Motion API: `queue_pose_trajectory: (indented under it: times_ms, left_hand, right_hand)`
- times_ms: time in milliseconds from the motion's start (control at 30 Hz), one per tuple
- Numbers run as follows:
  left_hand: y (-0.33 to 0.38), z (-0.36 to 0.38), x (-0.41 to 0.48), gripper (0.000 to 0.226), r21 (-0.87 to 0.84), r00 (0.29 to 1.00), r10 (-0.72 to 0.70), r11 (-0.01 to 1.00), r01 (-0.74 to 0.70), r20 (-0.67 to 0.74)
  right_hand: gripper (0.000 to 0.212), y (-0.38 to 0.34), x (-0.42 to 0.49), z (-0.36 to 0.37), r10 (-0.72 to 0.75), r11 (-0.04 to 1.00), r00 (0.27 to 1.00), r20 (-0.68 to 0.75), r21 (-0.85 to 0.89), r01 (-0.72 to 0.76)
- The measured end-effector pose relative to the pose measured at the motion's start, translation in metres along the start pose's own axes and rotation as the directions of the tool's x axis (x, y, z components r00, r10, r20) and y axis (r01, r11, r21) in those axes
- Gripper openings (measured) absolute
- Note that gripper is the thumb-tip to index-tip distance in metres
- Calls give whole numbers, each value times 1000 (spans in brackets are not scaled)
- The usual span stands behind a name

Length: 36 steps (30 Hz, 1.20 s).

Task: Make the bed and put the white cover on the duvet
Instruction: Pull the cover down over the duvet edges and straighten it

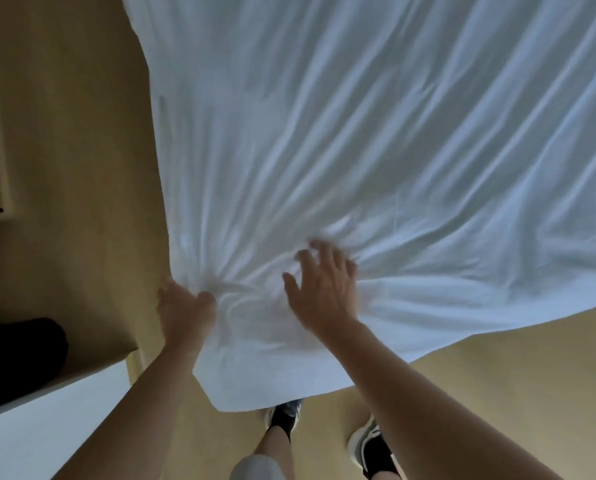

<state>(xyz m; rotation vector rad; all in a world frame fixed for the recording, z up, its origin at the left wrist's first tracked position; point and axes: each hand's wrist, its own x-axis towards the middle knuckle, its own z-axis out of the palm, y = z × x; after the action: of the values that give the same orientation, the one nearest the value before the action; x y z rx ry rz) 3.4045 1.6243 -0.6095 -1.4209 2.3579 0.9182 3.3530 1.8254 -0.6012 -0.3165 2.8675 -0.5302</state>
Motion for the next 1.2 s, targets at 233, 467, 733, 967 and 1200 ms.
queue_pose_trajectory:
  times_ms: [233, 467, 733, 967, 1200]
  left_hand:
    - [161, 131, -91, 63, 236, 318, 897, 252, -938, 306]
    - [284, 259, -145, 96, 471, 487, 563, 186, -862, 668]
    - [384, 385, -223, 124, 525, 593, 538, 295, -799, 600]
    - [496, 498, -309, 145, 402, 535, 521, 354, -845, 666]
    - [613, 589, -363, 118, 347, 307, 775, 120, -930, 553]
  right_hand:
    - [77, 201, 56, -86, 562, 827, 808, 179, -123, -548]
    - [98, 391, 60, -137, 714, 698, 648, 265, -202, -687]
    - [99, 598, 58, -208, 589, 796, 796, 140, -271, -541]
    - [98, 728, 75, -266, 696, 716, 697, 173, -100, -691]
    - [91, 839, 119, -336, 657, 746, 754, 5, -154, -648]
